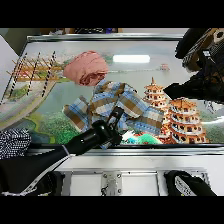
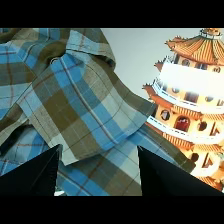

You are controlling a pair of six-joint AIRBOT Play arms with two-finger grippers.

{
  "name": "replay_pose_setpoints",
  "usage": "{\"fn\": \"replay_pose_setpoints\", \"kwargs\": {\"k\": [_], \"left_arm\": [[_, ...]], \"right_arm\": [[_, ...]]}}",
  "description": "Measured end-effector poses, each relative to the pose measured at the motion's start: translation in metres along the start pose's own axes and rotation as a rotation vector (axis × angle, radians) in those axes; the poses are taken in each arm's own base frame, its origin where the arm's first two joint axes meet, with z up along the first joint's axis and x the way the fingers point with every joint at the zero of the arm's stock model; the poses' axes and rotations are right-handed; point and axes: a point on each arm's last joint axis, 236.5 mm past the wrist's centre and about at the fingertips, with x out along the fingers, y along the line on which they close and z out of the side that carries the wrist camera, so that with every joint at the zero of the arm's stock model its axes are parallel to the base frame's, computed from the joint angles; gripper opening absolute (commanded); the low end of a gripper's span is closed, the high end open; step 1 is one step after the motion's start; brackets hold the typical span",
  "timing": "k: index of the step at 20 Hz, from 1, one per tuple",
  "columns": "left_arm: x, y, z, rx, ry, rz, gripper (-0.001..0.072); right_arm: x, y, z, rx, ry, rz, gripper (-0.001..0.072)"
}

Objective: Fold the clothes and pants, and hang the long-sleeved shirts on hangers.

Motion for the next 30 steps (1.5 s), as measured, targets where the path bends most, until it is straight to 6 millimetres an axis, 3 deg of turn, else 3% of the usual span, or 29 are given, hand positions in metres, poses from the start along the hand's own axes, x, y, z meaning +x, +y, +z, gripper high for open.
{"fn": "replay_pose_setpoints", "kwargs": {"k": [3,4,5,6,7,8,9,12,15,18,21,25,30], "left_arm": [[0.014,-0.006,0.005,0.051,0.016,0.052,0.0680],[0.018,-0.005,0.006,0.055,0.024,0.068,0.0636],[0.022,-0.003,0.007,0.055,0.030,0.080,0.0468],[0.025,0.002,0.006,0.053,0.041,0.096,0.0374],[0.028,0.008,0.006,0.044,0.053,0.109,0.0344],[0.031,0.015,0.006,0.030,0.062,0.121,0.0102],[0.033,0.022,0.005,0.019,0.073,0.132,0.0015],[0.026,0.045,0.005,-0.022,0.084,0.151,0.0015],[-0.001,0.068,0.021,-0.071,0.024,0.139,0.0015],[-0.031,0.089,0.037,-0.122,-0.056,0.119,0.0015],[-0.049,0.102,0.045,-0.182,-0.101,0.089,0.0015],[-0.056,0.108,0.047,-0.238,-0.107,0.052,0.0015],[-0.057,0.110,0.047,-0.256,-0.105,0.038,0.0015]], "right_arm": [[0.001,-0.001,0.000,0.001,-0.003,-0.002,0.0509],[0.001,-0.001,0.000,0.001,-0.002,-0.002,0.0510],[0.001,-0.001,0.000,0.001,-0.003,-0.002,0.0510],[0.001,-0.001,0.000,0.001,-0.004,-0.003,0.0509],[0.001,-0.001,0.000,0.001,-0.005,-0.004,0.0510],[0.001,-0.001,0.001,0.001,-0.005,-0.003,0.0509],[0.001,-0.001,0.001,0.001,-0.005,-0.003,0.0509],[0.002,0.001,-0.001,-0.004,0.002,0.003,0.0509],[0.009,0.019,-0.011,-0.053,0.037,0.041,0.0509],[0.025,0.056,-0.029,-0.145,0.092,0.117,0.0508],[0.045,0.098,-0.054,-0.243,0.132,0.195,0.0508],[0.076,0.148,-0.098,-0.367,0.178,0.271,0.0506],[0.113,0.187,-0.143,-0.645,0.216,0.278,0.0504]]}}
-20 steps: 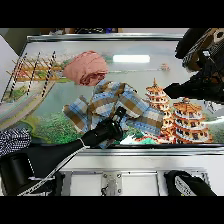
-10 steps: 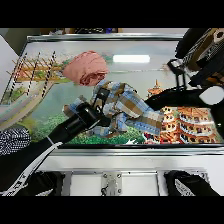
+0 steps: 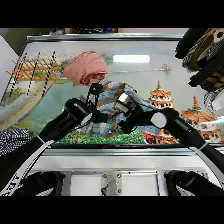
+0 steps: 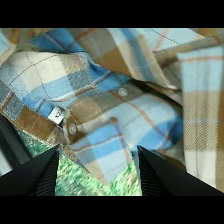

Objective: Fold the clothes and pants, and hang the long-sleeved shirts on hangers.

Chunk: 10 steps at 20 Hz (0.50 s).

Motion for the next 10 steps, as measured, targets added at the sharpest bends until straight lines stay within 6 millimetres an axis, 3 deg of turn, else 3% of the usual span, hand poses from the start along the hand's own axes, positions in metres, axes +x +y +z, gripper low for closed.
{"fn": "replay_pose_setpoints", "kwargs": {"k": [4,10], "left_arm": [[0.000,0.000,-0.001,-0.004,0.004,-0.001,0.0015],[0.000,0.001,-0.002,-0.002,0.011,0.002,0.0015]], "right_arm": [[0.030,0.019,-0.003,-0.147,0.029,-0.013,0.0504],[0.061,0.021,-0.023,-0.185,0.101,-0.020,0.0504]]}}
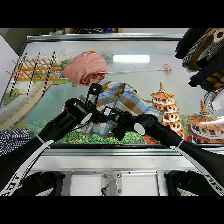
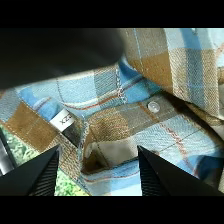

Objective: Fold the clothes and pants, and hang the long-sleeved shirts on hangers.

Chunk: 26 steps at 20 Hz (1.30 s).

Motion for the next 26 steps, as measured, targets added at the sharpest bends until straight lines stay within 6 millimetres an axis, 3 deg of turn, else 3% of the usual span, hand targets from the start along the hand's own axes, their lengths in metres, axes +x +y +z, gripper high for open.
{"fn": "replay_pose_setpoints", "kwargs": {"k": [7,8,10,11,12,13,17,19,20,21,26], "left_arm": [[0.001,0.004,-0.004,0.000,0.015,0.017,0.0015],[0.001,0.005,-0.004,-0.001,0.016,0.018,0.0015],[0.001,0.005,-0.004,-0.001,0.016,0.018,0.0015],[0.001,0.004,-0.004,-0.001,0.016,0.017,0.0015],[0.001,0.004,-0.003,-0.002,0.014,0.015,0.0015],[0.001,0.003,-0.003,-0.003,0.014,0.012,0.0015],[-0.002,-0.002,0.000,-0.009,0.000,-0.009,0.0015],[-0.016,-0.005,-0.004,-0.017,0.001,-0.040,0.0015],[-0.021,-0.009,0.004,-0.014,-0.033,-0.060,0.0014],[-0.018,-0.010,0.003,-0.016,-0.032,-0.063,0.0015],[-0.031,-0.009,0.009,-0.019,-0.071,-0.076,0.0015]], "right_arm": [[0.024,-0.002,-0.010,0.034,0.030,-0.003,0.0503],[0.027,-0.002,-0.011,0.041,0.033,-0.004,0.0460],[0.030,-0.005,-0.015,0.063,0.044,-0.009,0.0245],[0.030,-0.007,-0.016,0.075,0.048,-0.013,0.0244],[0.030,-0.009,-0.018,0.088,0.052,-0.018,0.0196],[0.030,-0.011,-0.020,0.097,0.059,-0.020,0.0010],[0.020,-0.014,-0.022,0.124,0.065,-0.024,0.0019],[0.007,-0.016,-0.021,0.160,0.062,-0.032,0.0020],[0.001,-0.018,-0.022,0.149,0.064,-0.040,0.0020],[-0.014,-0.023,0.004,0.149,-0.031,-0.063,0.0020],[-0.063,-0.024,0.033,0.120,-0.153,-0.097,0.0021]]}}
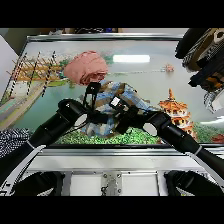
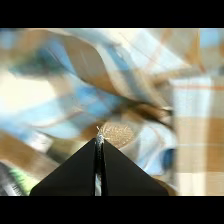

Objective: Fold the clothes and pants, and hang the long-sleeved shirts on hangers.

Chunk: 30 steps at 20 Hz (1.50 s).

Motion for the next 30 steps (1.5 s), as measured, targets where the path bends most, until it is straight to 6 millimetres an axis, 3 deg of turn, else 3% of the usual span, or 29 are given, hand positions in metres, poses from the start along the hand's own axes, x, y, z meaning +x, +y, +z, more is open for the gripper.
{"fn": "replay_pose_setpoints", "kwargs": {"k": [2,6,8,9,10,12,15,18,20,22,24,26,28,30], "left_arm": [[0.000,-0.002,-0.003,-0.005,0.011,-0.007,0.0015],[-0.010,-0.002,0.004,-0.010,-0.021,-0.018,0.0015],[-0.034,-0.002,0.022,-0.029,-0.090,-0.045,0.0015],[-0.055,-0.002,0.038,-0.045,-0.153,-0.067,0.0014],[-0.080,-0.003,0.057,-0.060,-0.227,-0.095,0.0015],[-0.153,-0.014,0.099,-0.095,-0.422,-0.202,0.0015],[-0.295,-0.040,0.145,-0.074,-0.752,-0.409,0.0015],[-0.420,-0.063,0.148,0.009,-1.001,-0.582,0.0014],[-0.473,-0.072,0.142,0.070,-1.107,-0.648,0.0015],[-0.510,-0.075,0.138,0.112,-1.184,-0.687,0.0014],[-0.516,-0.070,0.143,0.128,-1.214,-0.649,0.0014],[-0.488,-0.056,0.156,0.107,-1.167,-0.544,0.0015],[-0.421,-0.029,0.168,0.040,-1.017,-0.399,0.0014],[-0.335,0.003,0.165,-0.038,-0.805,-0.273,0.0014]], "right_arm": [[-0.014,-0.005,0.012,0.017,-0.048,-0.020,0.0020],[-0.028,-0.023,0.012,0.123,-0.058,-0.049,0.0019],[-0.044,-0.045,0.015,0.219,-0.067,-0.083,0.0017],[-0.056,-0.060,0.018,0.262,-0.068,-0.106,0.0017],[-0.075,-0.078,0.029,0.303,-0.086,-0.134,0.0017],[-0.127,-0.106,0.060,0.360,-0.145,-0.176,0.0016],[-0.229,-0.125,0.126,0.379,-0.315,-0.233,0.0017],[-0.334,-0.117,0.178,0.366,-0.521,-0.275,0.0017],[-0.387,-0.104,0.197,0.366,-0.633,-0.285,0.0017],[-0.422,-0.092,0.203,0.375,-0.705,-0.289,0.0017],[-0.435,-0.084,0.201,0.403,-0.719,-0.278,0.0017],[-0.424,-0.084,0.191,0.444,-0.663,-0.260,0.0017],[-0.386,-0.089,0.173,0.495,-0.527,-0.231,0.0017],[-0.326,-0.097,0.144,0.554,-0.324,-0.191,0.0017]]}}
